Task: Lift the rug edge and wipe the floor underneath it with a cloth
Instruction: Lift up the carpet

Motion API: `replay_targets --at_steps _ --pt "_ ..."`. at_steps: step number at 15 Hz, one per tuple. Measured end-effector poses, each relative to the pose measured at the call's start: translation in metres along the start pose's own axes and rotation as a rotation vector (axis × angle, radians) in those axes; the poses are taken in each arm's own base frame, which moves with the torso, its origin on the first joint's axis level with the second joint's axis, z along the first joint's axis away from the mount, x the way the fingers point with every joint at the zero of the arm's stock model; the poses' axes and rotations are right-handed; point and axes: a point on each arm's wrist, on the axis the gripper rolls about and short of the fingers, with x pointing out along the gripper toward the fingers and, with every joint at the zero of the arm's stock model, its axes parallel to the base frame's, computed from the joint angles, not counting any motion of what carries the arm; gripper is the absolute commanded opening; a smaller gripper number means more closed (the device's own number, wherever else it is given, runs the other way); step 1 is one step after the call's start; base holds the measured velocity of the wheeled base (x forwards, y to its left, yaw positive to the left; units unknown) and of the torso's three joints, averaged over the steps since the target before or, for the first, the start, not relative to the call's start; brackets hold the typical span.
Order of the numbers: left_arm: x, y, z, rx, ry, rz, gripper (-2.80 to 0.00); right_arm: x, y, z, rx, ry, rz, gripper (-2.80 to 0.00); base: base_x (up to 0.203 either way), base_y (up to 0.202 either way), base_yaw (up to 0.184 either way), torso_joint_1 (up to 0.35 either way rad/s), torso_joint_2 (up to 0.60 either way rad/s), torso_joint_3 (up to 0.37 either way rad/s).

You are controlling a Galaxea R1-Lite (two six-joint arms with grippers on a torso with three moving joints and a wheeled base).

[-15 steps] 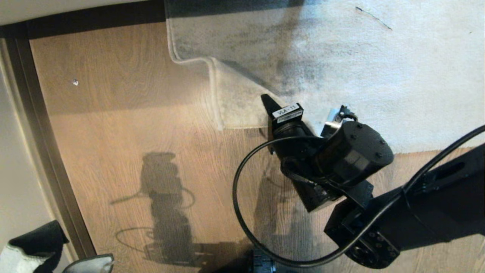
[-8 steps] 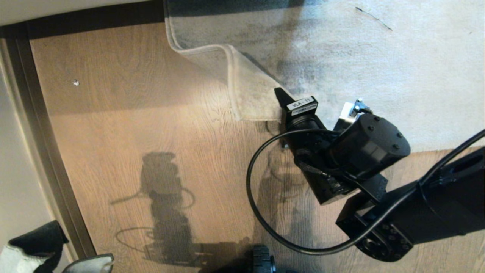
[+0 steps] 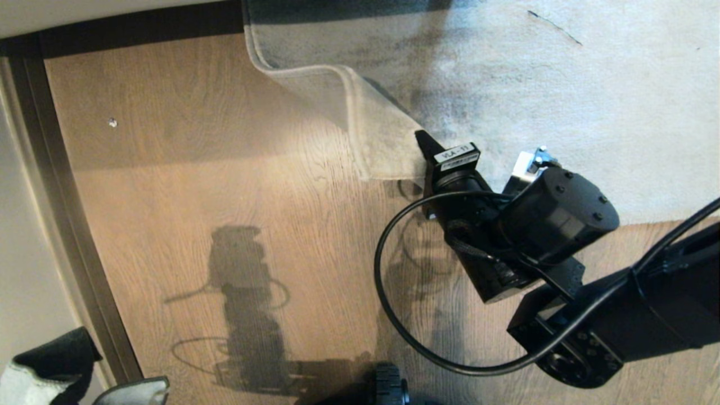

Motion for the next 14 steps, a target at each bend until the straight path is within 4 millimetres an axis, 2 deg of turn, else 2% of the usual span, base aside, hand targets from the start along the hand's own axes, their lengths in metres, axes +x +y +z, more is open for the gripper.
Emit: replay_targets --at_steps 6,14 --pt "0.0 0.0 0.0 0.0 0.0 0.0 -2.8 0.004 -0.002 0.006 -0.004 -0.012 0.005 -2.8 0.0 0.0 0.0 0.0 0.0 0.0" --pt "0.0 0.0 0.0 0.0 0.0 0.0 -2.8 0.013 -0.01 0.023 -0.013 -0.004 0.021 -2.8 0.0 0.0 0.0 0.0 0.0 0.0"
